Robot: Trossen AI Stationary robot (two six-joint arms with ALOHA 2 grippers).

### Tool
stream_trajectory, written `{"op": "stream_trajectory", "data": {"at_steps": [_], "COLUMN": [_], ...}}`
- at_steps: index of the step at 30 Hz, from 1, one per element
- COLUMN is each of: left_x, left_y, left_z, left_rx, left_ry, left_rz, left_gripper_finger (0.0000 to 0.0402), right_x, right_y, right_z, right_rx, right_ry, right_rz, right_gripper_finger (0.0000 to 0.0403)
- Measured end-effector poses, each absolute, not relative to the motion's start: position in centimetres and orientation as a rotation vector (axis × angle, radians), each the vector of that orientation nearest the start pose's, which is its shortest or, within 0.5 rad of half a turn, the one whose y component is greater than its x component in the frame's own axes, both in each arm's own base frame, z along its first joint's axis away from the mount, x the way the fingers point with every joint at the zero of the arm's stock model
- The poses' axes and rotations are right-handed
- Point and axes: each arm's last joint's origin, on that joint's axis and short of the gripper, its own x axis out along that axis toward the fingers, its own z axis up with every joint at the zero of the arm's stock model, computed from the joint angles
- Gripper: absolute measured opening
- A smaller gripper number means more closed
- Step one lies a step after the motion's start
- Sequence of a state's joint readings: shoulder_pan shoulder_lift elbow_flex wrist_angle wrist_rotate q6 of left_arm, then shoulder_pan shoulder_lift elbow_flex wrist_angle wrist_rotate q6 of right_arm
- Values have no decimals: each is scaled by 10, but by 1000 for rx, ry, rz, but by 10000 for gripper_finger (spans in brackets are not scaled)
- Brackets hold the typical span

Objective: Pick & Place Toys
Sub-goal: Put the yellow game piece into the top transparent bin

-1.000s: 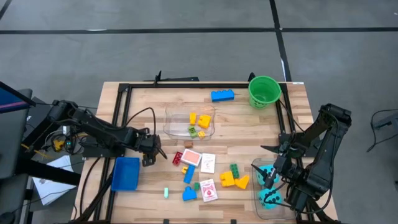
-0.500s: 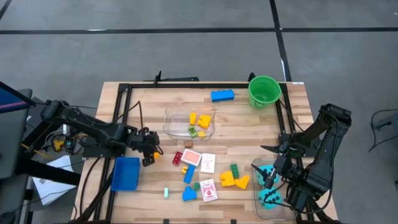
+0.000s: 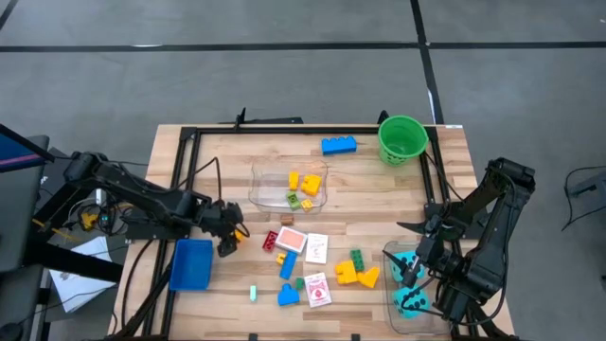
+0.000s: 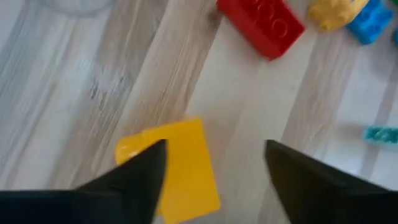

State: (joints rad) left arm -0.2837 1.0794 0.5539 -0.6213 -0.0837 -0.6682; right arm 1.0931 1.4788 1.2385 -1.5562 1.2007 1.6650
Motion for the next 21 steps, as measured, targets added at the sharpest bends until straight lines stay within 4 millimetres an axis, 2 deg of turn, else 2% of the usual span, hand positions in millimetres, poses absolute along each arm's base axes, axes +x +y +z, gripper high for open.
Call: {"op": "stream_trajectory", "data": {"at_steps": [4, 6, 12, 21], "left_x": [165, 163, 165, 165], "left_y": [-46, -45, -46, -44], "left_z": [167, 162, 157, 151], "left_rx": [-388, -392, -405, -366], "left_ry": [1200, 1236, 1250, 1239], "left_rz": [231, 270, 294, 341], "left_gripper_finger": [371, 391, 370, 368], "right_x": [130, 130, 130, 130], "right_y": [192, 192, 192, 194], "right_z": [290, 290, 290, 289], "right_rx": [-40, -41, -41, -45], "right_ry": [391, 391, 391, 405], "right_rz": [-530, -530, -530, -523], "right_gripper_finger": [384, 384, 384, 384]}}
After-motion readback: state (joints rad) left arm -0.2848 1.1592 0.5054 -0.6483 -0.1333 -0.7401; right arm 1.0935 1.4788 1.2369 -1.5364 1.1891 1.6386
